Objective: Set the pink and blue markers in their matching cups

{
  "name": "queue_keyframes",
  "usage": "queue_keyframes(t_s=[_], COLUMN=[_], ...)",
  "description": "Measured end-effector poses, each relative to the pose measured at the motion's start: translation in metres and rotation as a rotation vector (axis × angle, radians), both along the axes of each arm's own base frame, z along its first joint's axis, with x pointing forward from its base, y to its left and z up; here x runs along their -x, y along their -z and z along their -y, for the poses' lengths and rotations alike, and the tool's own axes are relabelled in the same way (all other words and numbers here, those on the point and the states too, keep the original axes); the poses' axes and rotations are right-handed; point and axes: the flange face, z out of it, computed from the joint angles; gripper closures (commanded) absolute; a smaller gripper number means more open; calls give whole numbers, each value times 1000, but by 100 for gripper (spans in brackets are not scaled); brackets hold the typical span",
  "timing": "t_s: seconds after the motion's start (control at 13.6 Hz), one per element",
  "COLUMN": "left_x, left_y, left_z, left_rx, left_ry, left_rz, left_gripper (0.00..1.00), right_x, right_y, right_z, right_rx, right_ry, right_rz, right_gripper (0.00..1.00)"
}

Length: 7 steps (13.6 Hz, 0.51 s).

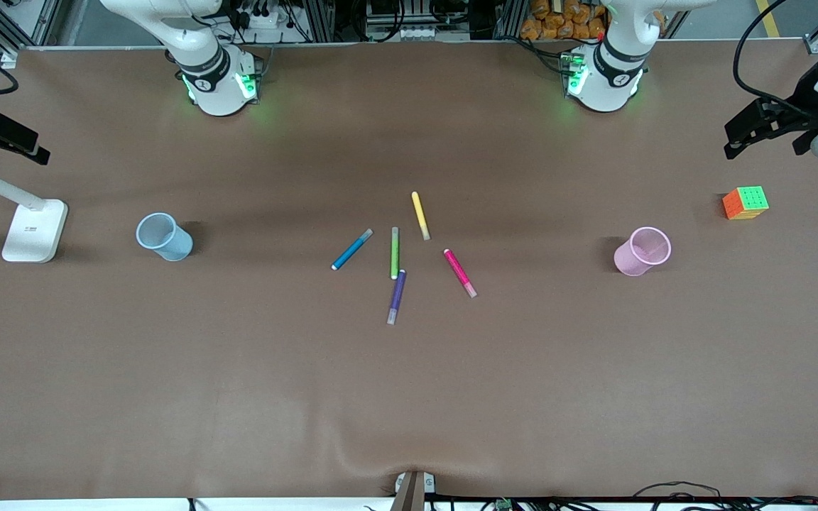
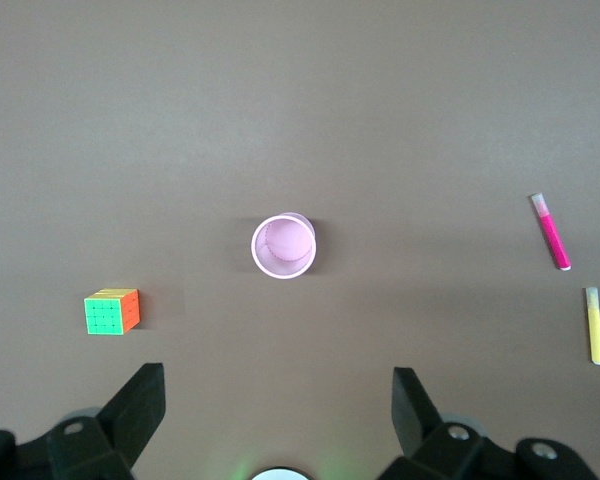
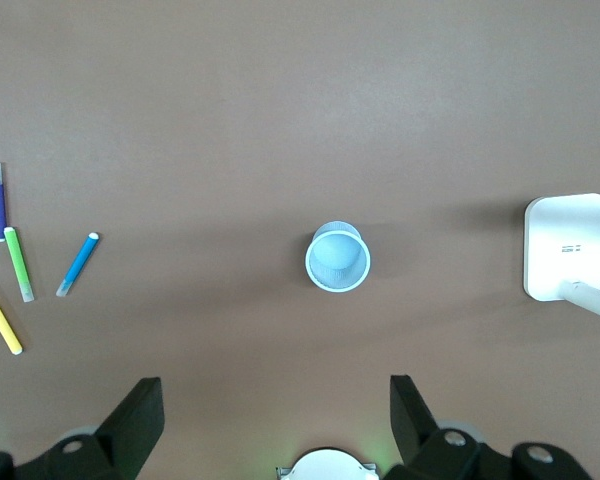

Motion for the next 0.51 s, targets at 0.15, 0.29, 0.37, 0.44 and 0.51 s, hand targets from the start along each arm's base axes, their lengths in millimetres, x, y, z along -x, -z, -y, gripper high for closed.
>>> queue_keyframes(t_s=[0.15, 0.29, 0.37, 0.44, 0.51], left_x=[0, -1, -2, -2, -2], left_y=[1, 2, 2, 3, 3], left_z=[0, 0, 0, 0, 0], left_rx=[0, 0, 0, 0, 1], left_ry=[0, 0, 0, 0, 0], left_rz=[-1, -3, -5, -5, -5], left_gripper=[0, 0, 0, 0, 0], right_x=[-2, -1, -1, -1, -1], right_y=[2, 4, 3, 3, 3], right_z=[1, 1, 1, 1, 1], right_rx=[-1, -1, -1, -1, -1], right_ry=[-16, -20, -20, -21, -21], right_rz=[-8, -19, -21, -21, -21], right_gripper=[0, 0, 0, 0, 0])
